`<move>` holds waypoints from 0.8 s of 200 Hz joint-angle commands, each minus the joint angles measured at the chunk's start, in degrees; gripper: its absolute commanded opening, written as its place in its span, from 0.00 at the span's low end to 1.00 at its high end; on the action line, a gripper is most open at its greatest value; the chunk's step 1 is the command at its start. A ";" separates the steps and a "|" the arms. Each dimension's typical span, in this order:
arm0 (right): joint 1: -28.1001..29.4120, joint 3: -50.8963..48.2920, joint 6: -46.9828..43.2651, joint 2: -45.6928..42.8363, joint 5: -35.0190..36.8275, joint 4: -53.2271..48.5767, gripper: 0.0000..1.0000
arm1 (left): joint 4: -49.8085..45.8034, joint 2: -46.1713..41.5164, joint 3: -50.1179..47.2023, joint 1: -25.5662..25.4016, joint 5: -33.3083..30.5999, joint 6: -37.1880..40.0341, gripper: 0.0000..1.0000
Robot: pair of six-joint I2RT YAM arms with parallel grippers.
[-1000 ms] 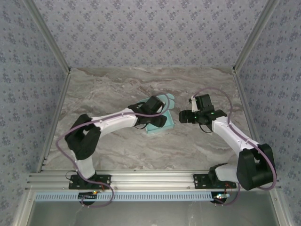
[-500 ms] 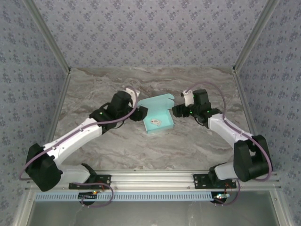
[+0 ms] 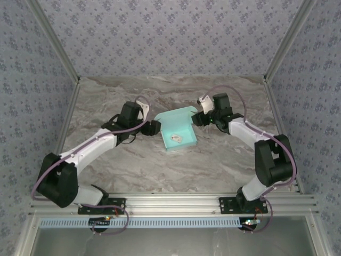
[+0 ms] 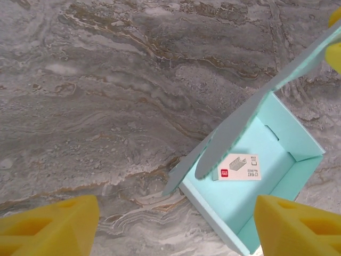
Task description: Fold the paper box
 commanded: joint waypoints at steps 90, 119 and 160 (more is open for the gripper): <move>2.69 3.49 -0.02 1.90 3.07 -2.13 0.30 | 4.72 9.85 4.62 0.17 4.86 1.21 0.38; 3.04 3.46 0.73 1.90 4.12 -2.84 0.27 | 4.89 10.65 5.13 0.25 5.22 0.80 0.27; 3.38 2.64 3.05 1.16 4.31 -2.62 0.23 | 4.83 11.19 5.35 0.23 4.30 0.06 0.18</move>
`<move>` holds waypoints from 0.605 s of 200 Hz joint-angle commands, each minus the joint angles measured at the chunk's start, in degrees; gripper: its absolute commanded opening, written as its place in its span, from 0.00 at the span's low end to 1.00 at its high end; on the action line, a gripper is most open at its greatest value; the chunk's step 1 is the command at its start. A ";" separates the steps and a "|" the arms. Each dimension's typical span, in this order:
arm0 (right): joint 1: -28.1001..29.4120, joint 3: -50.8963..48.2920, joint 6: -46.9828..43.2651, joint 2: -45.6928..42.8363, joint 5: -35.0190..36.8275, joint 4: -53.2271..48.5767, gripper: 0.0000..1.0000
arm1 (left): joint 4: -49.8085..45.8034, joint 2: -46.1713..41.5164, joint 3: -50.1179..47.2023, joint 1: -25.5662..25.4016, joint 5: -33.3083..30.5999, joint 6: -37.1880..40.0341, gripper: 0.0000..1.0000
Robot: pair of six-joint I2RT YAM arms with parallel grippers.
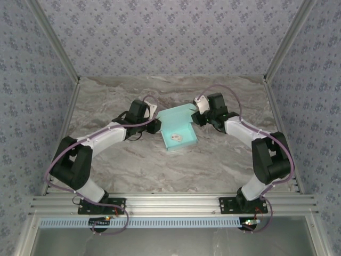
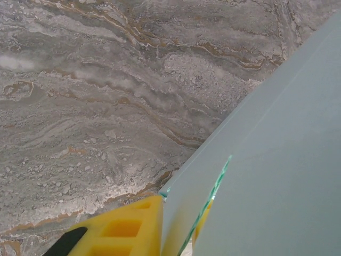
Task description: Fold the paper box
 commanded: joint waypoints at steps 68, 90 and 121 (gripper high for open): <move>3.01 -1.72 3.97 -3.05 0.59 -0.05 0.19 | -0.05 0.74 2.68 -0.51 -2.93 -0.63 0.11; 3.75 -3.28 4.24 -4.77 0.29 0.34 0.19 | -1.43 1.09 3.56 -0.82 -4.98 -0.11 0.10; 3.79 -5.43 3.50 -7.33 0.25 -0.22 0.23 | -1.62 0.81 3.52 -1.40 -6.14 1.89 0.09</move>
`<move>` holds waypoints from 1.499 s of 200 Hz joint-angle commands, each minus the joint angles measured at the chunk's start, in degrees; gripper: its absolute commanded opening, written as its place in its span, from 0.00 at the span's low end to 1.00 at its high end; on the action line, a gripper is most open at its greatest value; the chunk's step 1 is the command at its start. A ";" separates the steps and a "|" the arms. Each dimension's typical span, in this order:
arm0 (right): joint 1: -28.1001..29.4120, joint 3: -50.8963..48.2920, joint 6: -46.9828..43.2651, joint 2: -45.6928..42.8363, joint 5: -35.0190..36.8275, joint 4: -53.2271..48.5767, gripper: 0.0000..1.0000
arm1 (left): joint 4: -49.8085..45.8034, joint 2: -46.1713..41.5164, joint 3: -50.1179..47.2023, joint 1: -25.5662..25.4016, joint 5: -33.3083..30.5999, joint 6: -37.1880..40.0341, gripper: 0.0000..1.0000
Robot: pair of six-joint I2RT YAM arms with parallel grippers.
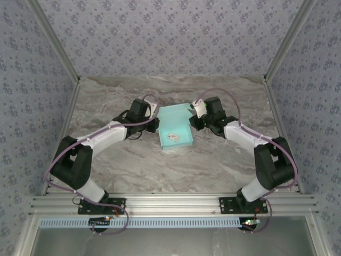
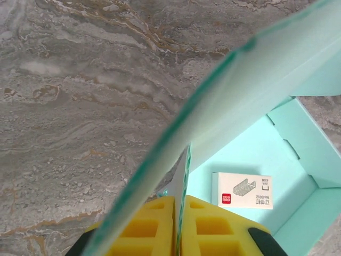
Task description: Fold the paper box
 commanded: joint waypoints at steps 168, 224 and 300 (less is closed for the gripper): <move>-9.10 10.01 -10.35 5.36 -14.23 -8.03 0.63 | 0.78 -1.09 1.51 -0.74 4.12 13.00 0.09; -8.50 16.55 -13.39 12.19 -15.60 -8.23 0.63 | 0.60 -1.03 1.80 -0.71 4.96 12.58 0.09; -7.00 20.66 -17.11 16.41 -15.75 -12.30 0.30 | 0.69 -0.91 2.01 -0.75 5.24 12.12 0.09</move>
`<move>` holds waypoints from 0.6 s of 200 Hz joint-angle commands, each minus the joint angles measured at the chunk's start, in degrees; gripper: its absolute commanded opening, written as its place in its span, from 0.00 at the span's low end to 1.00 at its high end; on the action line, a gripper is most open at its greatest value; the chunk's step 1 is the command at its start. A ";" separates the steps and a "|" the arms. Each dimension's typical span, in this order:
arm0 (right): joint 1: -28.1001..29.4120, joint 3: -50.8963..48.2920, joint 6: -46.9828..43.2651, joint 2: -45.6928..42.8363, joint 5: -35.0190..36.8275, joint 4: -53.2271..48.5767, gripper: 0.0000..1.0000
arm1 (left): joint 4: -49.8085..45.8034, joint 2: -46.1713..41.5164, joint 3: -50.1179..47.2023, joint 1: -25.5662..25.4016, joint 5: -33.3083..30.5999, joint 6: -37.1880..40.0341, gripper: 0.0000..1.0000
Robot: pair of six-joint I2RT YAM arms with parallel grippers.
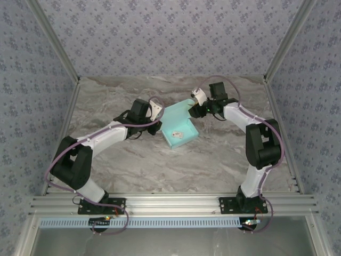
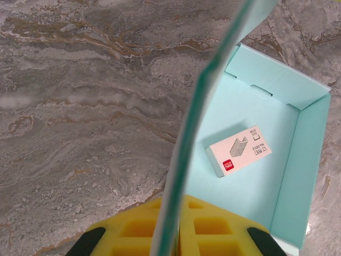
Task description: Fold the paper box
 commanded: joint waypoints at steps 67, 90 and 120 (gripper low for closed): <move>4.36 -2.44 8.67 -3.17 11.56 -0.89 0.13 | 0.07 -0.54 2.51 -0.20 -4.13 -4.30 0.09; 8.39 -4.52 15.79 -5.37 21.08 -0.11 0.09 | 0.40 -0.53 2.94 -0.52 -7.85 -9.17 0.10; 13.74 -6.62 26.99 -7.54 34.82 -0.52 0.08 | 0.69 0.05 3.65 -1.62 -13.46 -15.96 0.08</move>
